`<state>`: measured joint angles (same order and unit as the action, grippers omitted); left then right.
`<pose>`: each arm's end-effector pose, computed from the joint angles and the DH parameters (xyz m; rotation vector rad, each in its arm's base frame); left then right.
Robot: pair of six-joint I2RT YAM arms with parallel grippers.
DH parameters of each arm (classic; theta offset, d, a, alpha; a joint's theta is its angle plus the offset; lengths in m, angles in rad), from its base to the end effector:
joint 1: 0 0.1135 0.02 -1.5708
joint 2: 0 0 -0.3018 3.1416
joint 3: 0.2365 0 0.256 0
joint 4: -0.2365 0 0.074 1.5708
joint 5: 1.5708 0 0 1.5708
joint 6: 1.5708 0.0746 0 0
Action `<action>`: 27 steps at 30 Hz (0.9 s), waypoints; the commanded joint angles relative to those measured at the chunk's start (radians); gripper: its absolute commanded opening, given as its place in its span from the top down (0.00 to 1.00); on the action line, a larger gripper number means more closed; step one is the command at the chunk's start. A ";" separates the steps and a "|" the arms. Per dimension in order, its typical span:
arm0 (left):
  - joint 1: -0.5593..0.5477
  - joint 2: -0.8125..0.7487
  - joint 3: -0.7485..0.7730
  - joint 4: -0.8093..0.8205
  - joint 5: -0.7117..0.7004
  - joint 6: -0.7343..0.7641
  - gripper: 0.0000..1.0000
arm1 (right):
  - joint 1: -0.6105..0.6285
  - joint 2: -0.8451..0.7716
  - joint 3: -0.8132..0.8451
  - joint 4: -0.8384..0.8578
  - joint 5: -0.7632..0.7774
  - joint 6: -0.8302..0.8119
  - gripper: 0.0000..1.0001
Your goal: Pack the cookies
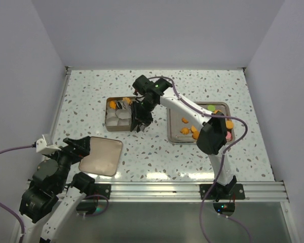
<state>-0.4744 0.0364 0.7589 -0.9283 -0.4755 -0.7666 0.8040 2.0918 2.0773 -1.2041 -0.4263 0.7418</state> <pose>0.0181 0.0291 0.3054 -0.5940 1.6762 -0.4806 0.3031 0.3591 0.2984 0.2073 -2.9748 -0.8319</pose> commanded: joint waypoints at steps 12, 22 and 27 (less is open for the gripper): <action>-0.006 -0.032 0.003 0.037 -0.017 -0.008 0.00 | -0.008 0.090 0.070 0.149 -0.042 0.154 0.80; -0.004 -0.024 0.003 0.037 -0.014 -0.007 0.00 | -0.048 0.067 -0.005 0.213 -0.063 0.229 0.73; -0.006 -0.024 0.003 0.037 -0.015 -0.007 0.00 | -0.068 0.057 -0.045 0.259 -0.089 0.252 0.64</action>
<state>-0.4744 0.0284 0.7589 -0.9287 -0.4759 -0.7670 0.7464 2.1925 2.0357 -1.0012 -0.4679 0.9630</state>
